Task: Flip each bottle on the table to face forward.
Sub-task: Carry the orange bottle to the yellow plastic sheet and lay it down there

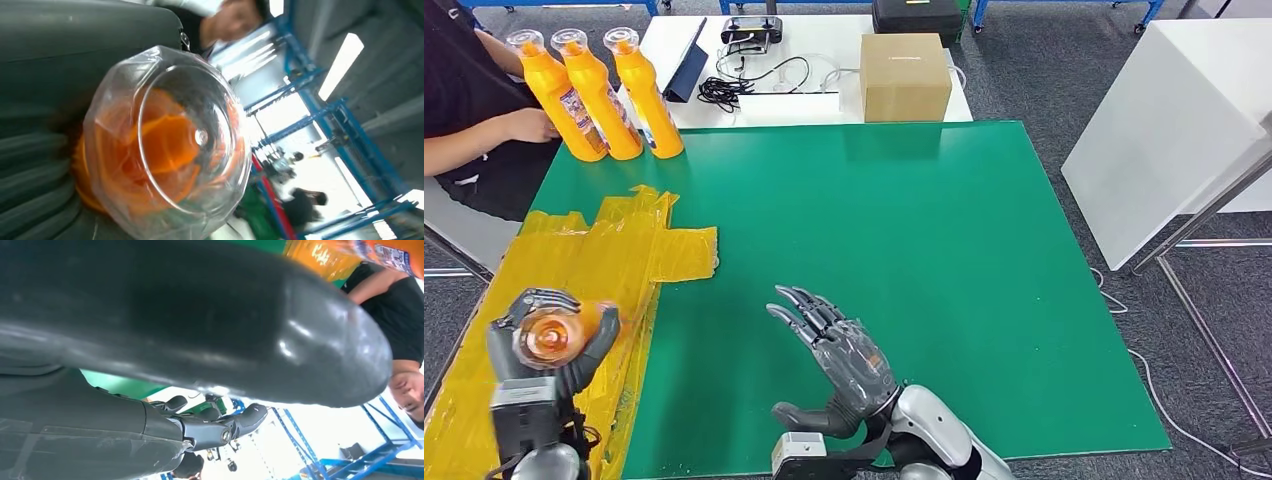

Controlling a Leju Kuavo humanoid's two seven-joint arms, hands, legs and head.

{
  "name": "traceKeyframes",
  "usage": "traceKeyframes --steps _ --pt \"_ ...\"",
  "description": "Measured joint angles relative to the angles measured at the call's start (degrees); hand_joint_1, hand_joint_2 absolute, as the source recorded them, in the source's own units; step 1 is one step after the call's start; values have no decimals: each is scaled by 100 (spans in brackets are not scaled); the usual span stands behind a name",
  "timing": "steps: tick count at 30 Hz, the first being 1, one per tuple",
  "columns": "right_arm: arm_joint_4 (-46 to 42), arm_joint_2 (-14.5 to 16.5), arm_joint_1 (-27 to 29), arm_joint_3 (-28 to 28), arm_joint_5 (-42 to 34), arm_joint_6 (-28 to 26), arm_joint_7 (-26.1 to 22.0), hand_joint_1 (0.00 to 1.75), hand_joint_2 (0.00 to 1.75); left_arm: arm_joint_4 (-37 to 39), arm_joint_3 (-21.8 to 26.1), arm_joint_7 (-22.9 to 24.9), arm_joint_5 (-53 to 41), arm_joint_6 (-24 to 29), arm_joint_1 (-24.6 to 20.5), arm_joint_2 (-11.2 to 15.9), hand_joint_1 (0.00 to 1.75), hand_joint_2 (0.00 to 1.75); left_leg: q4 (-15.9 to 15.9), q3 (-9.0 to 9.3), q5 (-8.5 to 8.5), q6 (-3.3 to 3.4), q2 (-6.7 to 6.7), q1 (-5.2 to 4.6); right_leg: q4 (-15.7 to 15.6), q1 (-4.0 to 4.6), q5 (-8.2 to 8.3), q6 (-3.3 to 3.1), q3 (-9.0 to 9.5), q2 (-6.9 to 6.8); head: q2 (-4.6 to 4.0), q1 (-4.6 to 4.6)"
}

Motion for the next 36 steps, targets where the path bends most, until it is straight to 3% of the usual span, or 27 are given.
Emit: traceKeyframes --steps 6,11,23,26,32,33,36 --pt "-8 1 -76 -28 -129 200 -56 0 0 175 -400 702 -2137 633 -204 271 175 175 0 1 0 0 -2 -1 0 0 0 0 2 0 0 -1" --pt "-8 19 -187 -23 -226 333 -67 0 0 728 -821 1350 -3420 754 -427 540 175 175 0 1 1 0 -2 0 1 0 0 0 3 0 0 0" --pt "-8 35 -245 -18 -248 343 -69 0 0 1398 -1229 1567 -3704 765 -631 802 175 175 0 -1 0 0 -2 0 1 0 0 0 1 0 0 -1" --pt "-8 44 -267 -12 -271 404 -71 0 0 1578 -1309 1865 -4149 513 -723 860 175 175 0 -1 1 0 -7 0 1 0 0 0 2 -1 0 -1" --pt "-8 139 -392 43 -319 601 -70 0 0 3016 -1638 2396 -4864 73 -1217 1007 175 175 0 3 5 -4 -5 0 3 0 1 -1 6 -1 0 0" --pt "-8 156 -412 56 -324 624 -69 0 0 3303 -1688 2403 -4870 52 -1306 1018 131 175 0 3 5 -5 -6 0 5 0 1 -1 6 -1 0 0" --pt "-8 193 -460 85 -339 661 -69 0 0 4021 -1782 2380 -4780 -3 -1555 1029 0 44 -1 8 5 -5 -14 -1 7 0 -1 -1 12 -5 0 -2"
